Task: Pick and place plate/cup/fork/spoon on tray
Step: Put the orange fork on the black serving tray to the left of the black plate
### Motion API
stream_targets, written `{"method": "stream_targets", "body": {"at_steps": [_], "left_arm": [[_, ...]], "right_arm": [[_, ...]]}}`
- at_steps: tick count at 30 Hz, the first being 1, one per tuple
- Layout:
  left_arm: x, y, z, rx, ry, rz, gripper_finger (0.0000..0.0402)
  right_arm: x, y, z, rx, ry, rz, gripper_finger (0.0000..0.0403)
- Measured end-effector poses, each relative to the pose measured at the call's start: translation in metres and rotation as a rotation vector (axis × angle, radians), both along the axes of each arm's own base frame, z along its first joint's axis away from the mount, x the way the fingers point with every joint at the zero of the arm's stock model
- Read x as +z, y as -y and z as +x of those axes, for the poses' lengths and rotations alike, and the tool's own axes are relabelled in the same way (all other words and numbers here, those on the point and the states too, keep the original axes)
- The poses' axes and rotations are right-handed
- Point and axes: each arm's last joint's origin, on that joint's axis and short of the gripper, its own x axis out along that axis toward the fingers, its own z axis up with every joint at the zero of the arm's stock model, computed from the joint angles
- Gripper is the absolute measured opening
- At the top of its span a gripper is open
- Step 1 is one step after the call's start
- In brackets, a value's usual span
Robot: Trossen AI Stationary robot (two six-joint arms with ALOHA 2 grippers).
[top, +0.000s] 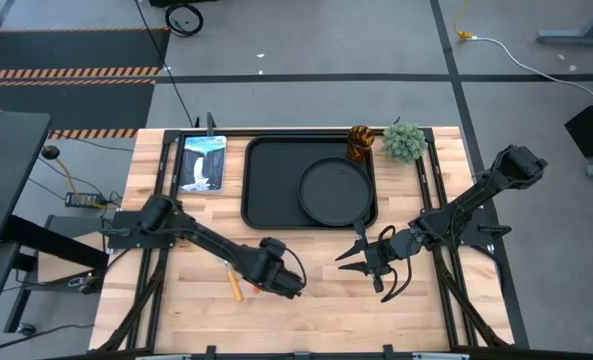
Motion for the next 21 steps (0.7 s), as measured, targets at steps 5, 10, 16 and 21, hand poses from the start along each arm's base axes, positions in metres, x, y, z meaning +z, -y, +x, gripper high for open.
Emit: {"method": "stream_targets", "body": {"at_steps": [5, 10, 16, 21], "left_arm": [[0.029, 0.002, 0.001, -0.277, 0.073, -0.089, 0.0103], [0.056, -0.020, -0.013, -0.273, 0.040, -0.014, 0.0077], [0.071, -0.038, -0.030, -0.239, 0.007, 0.059, 0.0037], [0.046, -0.047, -0.049, -0.202, 0.034, 0.010, 0.0014]], "right_arm": [[0.000, -0.001, 0.000, 0.021, -0.006, 0.016, 0.0103], [0.000, -0.001, 0.000, 0.021, -0.006, 0.016, 0.0103], [0.000, -0.001, 0.000, 0.022, -0.006, 0.016, 0.0103], [0.000, -0.001, 0.000, 0.020, -0.007, 0.021, 0.0103]]}}
